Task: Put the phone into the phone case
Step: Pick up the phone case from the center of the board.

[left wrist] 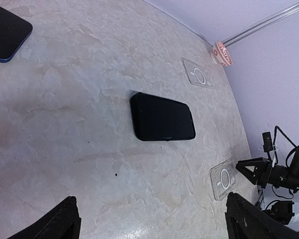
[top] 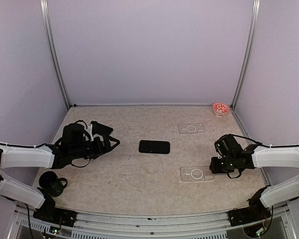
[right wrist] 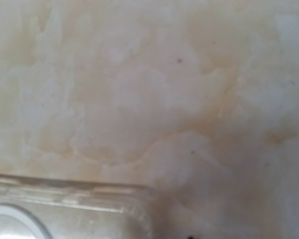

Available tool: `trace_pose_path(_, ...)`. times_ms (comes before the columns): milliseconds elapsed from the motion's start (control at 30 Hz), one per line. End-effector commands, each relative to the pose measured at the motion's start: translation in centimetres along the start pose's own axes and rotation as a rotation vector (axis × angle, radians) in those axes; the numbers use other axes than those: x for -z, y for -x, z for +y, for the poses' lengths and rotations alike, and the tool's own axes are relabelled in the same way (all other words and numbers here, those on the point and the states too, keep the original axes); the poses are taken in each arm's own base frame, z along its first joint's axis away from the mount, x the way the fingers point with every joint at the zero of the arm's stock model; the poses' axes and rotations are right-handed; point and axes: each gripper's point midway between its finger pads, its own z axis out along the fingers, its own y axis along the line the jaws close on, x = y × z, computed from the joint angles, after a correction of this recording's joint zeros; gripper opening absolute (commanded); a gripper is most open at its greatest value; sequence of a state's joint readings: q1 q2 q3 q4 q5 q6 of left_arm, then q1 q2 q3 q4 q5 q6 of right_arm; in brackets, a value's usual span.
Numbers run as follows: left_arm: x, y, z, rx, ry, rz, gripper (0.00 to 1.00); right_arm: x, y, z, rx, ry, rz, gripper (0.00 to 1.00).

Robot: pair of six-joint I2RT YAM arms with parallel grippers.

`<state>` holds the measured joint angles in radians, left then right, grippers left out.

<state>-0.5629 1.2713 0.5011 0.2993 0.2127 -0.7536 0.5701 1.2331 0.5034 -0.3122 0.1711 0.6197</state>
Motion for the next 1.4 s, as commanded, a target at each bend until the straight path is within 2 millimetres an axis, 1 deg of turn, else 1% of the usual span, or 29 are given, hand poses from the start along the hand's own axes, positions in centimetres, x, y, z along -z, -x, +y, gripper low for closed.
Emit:
trace_pose_path(0, -0.2, 0.9, -1.4, -0.029, -0.036, -0.017, 0.99, -0.7, -0.6, -0.2, -0.014, 0.004, 0.010, 0.30)
trace_pose_path(233, -0.1, 0.9, -1.3, -0.029, -0.032, -0.020, 0.99, -1.4, -1.2, -0.3, -0.005, 0.004, 0.028, 0.28)
trace_pose_path(333, -0.1, 0.8, -1.2, -0.030, -0.031, -0.019, 0.99, -1.4, -1.1, -0.1, -0.002, 0.010, 0.026, 0.21)
trace_pose_path(400, -0.2, 0.8, -1.2, -0.026, -0.030, -0.018, 0.99, -1.4, -1.0, 0.0, 0.003, 0.018, 0.024, 0.14)
trace_pose_path(533, -0.3, 0.7, -1.2, -0.026, -0.032, -0.016, 0.99, -1.0, -0.4, 0.7, 0.008, 0.046, 0.013, 0.07)
trace_pose_path(733, -0.3, 0.7, -1.3, -0.028, -0.036, -0.015, 0.99, -0.2, 0.9, 2.0, 0.037, 0.092, -0.005, 0.01)
trace_pose_path(867, -0.3, 0.6, -1.4, -0.029, -0.040, -0.013, 0.99, 0.9, 2.4, 3.7, 0.072, 0.168, -0.041, 0.00)
trace_pose_path(967, -0.3, 0.7, -1.9, -0.044, -0.055, -0.010, 0.99, 2.1, 3.7, 5.0, 0.108, 0.213, -0.082, 0.00)
trace_pose_path(1067, -0.3, 0.8, -2.9, -0.072, -0.085, 0.001, 0.99, 3.3, 5.2, 6.8, 0.191, 0.253, -0.131, 0.00)
trace_pose_path(1200, -0.3, 0.9, -5.5, -0.137, -0.153, 0.021, 0.99, 4.3, 6.3, 9.7, 0.344, 0.288, -0.173, 0.00)
trace_pose_path(1300, -0.6, 0.5, -7.8, -0.190, -0.210, 0.061, 0.99, 4.6, 6.3, 12.9, 0.499, 0.321, -0.195, 0.00)
trace_pose_path(1367, -1.0, -0.3, -9.2, -0.218, -0.252, 0.110, 0.99, 4.8, 6.5, 14.8, 0.585, 0.324, -0.222, 0.00)
